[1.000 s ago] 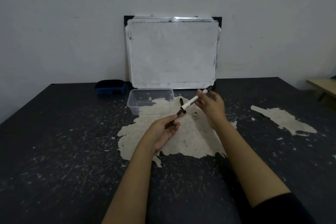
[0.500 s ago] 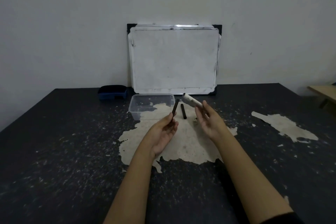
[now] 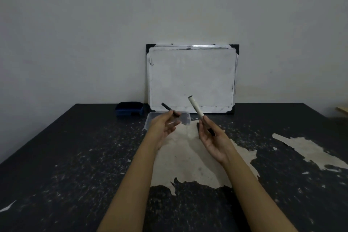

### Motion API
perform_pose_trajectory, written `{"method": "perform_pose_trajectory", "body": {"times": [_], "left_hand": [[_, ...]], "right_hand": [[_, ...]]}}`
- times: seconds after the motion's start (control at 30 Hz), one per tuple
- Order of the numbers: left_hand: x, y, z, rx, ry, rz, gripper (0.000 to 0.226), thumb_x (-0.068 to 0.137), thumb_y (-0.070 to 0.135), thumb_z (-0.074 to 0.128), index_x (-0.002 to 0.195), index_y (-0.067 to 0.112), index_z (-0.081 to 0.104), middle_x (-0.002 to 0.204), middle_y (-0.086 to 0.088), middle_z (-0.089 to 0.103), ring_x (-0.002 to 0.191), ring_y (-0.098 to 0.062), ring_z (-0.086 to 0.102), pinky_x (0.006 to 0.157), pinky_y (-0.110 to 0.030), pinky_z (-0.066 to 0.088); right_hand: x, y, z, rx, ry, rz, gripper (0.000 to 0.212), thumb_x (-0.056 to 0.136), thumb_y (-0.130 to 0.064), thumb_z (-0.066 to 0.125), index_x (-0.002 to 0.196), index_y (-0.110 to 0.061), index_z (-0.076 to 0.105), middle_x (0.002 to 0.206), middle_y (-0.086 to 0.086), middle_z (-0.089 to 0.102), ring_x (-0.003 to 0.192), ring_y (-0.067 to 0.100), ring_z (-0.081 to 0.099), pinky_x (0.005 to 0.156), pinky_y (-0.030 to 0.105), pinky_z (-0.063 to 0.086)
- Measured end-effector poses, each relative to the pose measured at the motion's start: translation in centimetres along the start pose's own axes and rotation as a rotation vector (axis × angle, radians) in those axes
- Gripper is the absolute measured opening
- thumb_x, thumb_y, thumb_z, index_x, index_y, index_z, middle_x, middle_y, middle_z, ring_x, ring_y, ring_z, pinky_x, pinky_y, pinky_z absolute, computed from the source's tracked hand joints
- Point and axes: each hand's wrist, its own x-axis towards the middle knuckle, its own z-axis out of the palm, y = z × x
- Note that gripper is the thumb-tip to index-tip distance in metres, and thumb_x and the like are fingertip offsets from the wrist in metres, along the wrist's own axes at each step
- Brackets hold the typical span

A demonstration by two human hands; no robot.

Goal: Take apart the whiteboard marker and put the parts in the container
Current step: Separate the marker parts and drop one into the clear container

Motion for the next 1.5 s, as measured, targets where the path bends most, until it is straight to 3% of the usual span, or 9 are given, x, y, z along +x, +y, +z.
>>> {"method": "perform_pose_trajectory", "body": {"times": [0.07,0.13,0.2,0.3,0.43,0.6,0.87,1.2,1.5], "left_hand": [[1.0,1.2,-0.3,0.097,0.084,-0.02,0.03,0.092,0.026,0.063,0.111,0.003,0.069,0.107,-0.01,0.072,0.089,-0.022,0.067,0.086,-0.037,0.054],[2.1,2.2,-0.6,0.234,0.132,-0.017,0.035,0.089,0.025,0.069,0.113,0.0,0.068,0.101,-0.011,0.07,0.086,-0.023,0.064,0.067,-0.03,0.061],[3.4,2.8,-0.7,0.448,0.153,-0.008,0.037,0.087,0.025,0.071,0.114,0.0,0.068,0.085,-0.004,0.066,0.074,-0.018,0.06,0.045,-0.019,0.053],[5.6,2.8,-1.1,0.794,0.222,-0.084,0.047,0.083,0.027,0.075,0.115,-0.004,0.064,0.083,-0.006,0.063,0.074,-0.019,0.059,0.064,-0.026,0.05],[7.5,2.2,-1.3,1.164,0.19,-0.192,0.071,0.077,0.041,0.078,0.126,-0.004,0.053,0.122,-0.015,0.062,0.108,-0.028,0.061,0.081,-0.031,0.052],[8.8,1.8,-1.0,1.4,0.134,-0.279,0.092,0.073,0.054,0.076,0.14,0.0,0.042,0.135,-0.014,0.055,0.119,-0.027,0.056,0.1,-0.036,0.05],[9.3,0.8,-0.8,1.479,0.234,-0.318,0.084,0.069,0.042,0.082,0.134,0.003,0.046,0.133,-0.014,0.052,0.116,-0.031,0.056,0.096,-0.046,0.052],[8.1,0.8,0.0,1.451,0.244,-0.422,0.08,0.077,0.041,0.075,0.142,0.01,0.039,0.137,-0.011,0.051,0.116,-0.03,0.056,0.089,-0.039,0.049],[7.0,1.0,0.0,1.395,0.298,-0.235,0.055,0.081,0.034,0.073,0.125,0.005,0.057,0.125,-0.013,0.06,0.111,-0.029,0.059,0.09,-0.038,0.053]], "right_hand": [[0.1,0.3,0.4,0.0,-0.008,-0.009,0.016,0.071,-0.003,0.076,0.083,0.006,0.08,0.09,0.015,0.077,0.084,0.017,0.075,0.076,0.026,0.063],[0.3,0.7,0.6,0.015,-0.018,-0.018,0.016,0.07,-0.002,0.075,0.082,0.007,0.08,0.09,0.016,0.077,0.082,0.018,0.077,0.074,0.025,0.063],[0.5,0.9,0.5,0.021,-0.019,-0.03,0.015,0.072,-0.003,0.075,0.082,0.006,0.08,0.09,0.015,0.077,0.082,0.017,0.077,0.076,0.025,0.063],[0.8,1.3,0.0,0.008,0.001,-0.015,0.017,0.074,-0.01,0.077,0.086,0.001,0.081,0.088,0.012,0.076,0.079,0.015,0.075,0.074,0.025,0.063],[1.3,1.7,-0.8,-0.114,0.054,-0.003,0.026,0.073,-0.02,0.081,0.092,-0.003,0.08,0.082,0.006,0.07,0.072,0.01,0.065,0.063,0.021,0.061],[1.7,2.0,-1.4,-0.171,0.066,-0.012,0.034,0.07,-0.021,0.081,0.098,-0.003,0.076,0.078,0.006,0.068,0.067,0.011,0.066,0.065,0.023,0.061],[2.0,2.1,-1.1,-0.206,0.037,0.013,0.015,0.075,-0.021,0.078,0.081,-0.009,0.083,0.075,0.005,0.069,0.065,0.01,0.065,0.063,0.022,0.061],[1.8,1.9,-1.3,-0.229,0.04,0.005,0.033,0.074,-0.025,0.079,0.1,-0.005,0.072,0.076,0.005,0.067,0.063,0.01,0.063,0.062,0.021,0.06],[1.8,1.8,-1.4,-0.2,0.016,-0.009,0.037,0.074,-0.025,0.079,0.102,-0.004,0.07,0.079,0.004,0.068,0.065,0.01,0.064,0.064,0.021,0.06]]}}
